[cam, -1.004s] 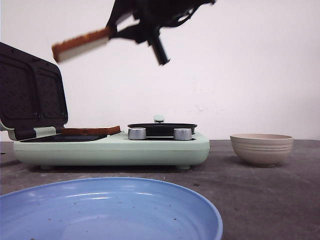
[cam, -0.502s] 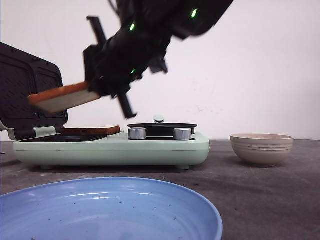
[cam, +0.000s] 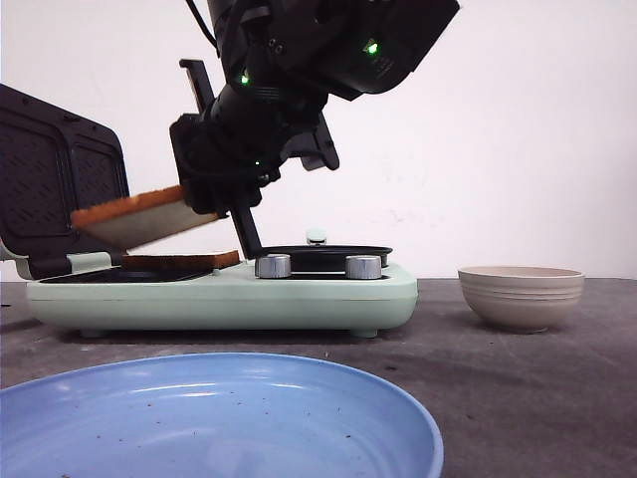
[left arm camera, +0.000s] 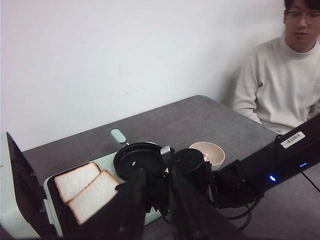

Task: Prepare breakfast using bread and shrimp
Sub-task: 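Carry the bread with the right gripper over the sandwich maker, then lower the held bread onto the second waffle plate with the right gripper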

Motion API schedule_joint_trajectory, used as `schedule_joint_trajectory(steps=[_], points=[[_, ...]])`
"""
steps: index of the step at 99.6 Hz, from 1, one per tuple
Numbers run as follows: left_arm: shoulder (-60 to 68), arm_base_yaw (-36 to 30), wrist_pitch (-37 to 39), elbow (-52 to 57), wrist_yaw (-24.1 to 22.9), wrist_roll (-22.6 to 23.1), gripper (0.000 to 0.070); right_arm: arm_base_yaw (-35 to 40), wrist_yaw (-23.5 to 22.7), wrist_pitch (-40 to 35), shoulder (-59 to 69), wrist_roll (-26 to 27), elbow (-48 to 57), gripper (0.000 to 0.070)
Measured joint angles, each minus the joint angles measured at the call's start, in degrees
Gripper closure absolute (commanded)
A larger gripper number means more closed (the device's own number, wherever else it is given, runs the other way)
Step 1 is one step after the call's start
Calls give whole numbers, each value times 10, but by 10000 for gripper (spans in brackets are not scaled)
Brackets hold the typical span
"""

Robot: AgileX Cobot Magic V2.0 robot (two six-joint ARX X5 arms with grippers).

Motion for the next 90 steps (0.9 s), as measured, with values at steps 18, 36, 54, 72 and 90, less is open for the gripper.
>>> schedule_joint_trajectory(steps=[18,36,54,72,90], points=[[0,-9,0,0,0,7,699,0,-5,-26,0,28,0,700],[0,-13,0,0,0,8,699,0,-6,-24,0,37,0,700],[0,-14,0,0,0,8,699,1,-27,-22,10,39,24,700],[0,-15,0,0,0,8,699,5,-23,-29,17,40,43,700],[-3,-15,0,0,0,8,699,7,0,-49,17,40,45,700]])
